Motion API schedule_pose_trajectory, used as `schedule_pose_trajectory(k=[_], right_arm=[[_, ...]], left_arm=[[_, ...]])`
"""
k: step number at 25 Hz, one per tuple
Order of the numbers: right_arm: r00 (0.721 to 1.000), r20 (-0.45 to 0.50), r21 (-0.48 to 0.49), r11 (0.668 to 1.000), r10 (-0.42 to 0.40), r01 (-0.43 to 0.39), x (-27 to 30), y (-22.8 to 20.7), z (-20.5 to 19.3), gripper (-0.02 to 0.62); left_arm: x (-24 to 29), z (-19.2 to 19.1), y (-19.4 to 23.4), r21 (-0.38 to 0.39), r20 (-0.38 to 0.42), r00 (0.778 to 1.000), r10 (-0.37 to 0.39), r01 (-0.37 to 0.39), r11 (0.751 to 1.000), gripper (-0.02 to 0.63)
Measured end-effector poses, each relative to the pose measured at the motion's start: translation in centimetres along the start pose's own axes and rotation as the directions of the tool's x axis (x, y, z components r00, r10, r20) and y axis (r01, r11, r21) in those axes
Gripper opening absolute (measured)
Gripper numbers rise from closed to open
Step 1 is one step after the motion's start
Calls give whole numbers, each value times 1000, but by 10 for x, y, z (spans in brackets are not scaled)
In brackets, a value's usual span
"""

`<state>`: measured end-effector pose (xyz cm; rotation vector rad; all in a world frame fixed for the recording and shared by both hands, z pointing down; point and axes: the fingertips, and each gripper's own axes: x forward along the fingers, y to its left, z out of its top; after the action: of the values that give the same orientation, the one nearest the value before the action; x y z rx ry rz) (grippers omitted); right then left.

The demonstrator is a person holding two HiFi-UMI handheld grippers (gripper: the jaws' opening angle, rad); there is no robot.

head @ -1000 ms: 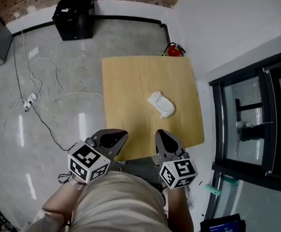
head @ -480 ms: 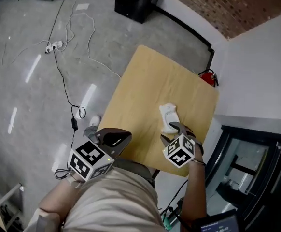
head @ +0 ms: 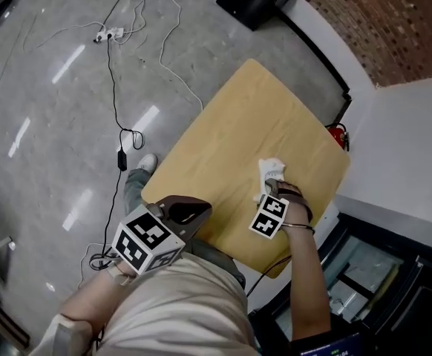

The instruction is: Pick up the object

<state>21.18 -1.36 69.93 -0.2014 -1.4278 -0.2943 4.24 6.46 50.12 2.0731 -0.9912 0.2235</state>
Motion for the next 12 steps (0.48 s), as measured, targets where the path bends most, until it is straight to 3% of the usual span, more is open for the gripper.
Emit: schedule_pose_trajectory(k=[8,12], right_arm=[[982,3,14,982,-191,191,17,-8,3,344],[983,3,14,983,-182,181,21,-10,4,344]], left_arm=[[-2,-7,-4,-2,-12,1000,-26,26,1000,0],[2,-5,0,1,-16,1000,-26,26,1000,0]])
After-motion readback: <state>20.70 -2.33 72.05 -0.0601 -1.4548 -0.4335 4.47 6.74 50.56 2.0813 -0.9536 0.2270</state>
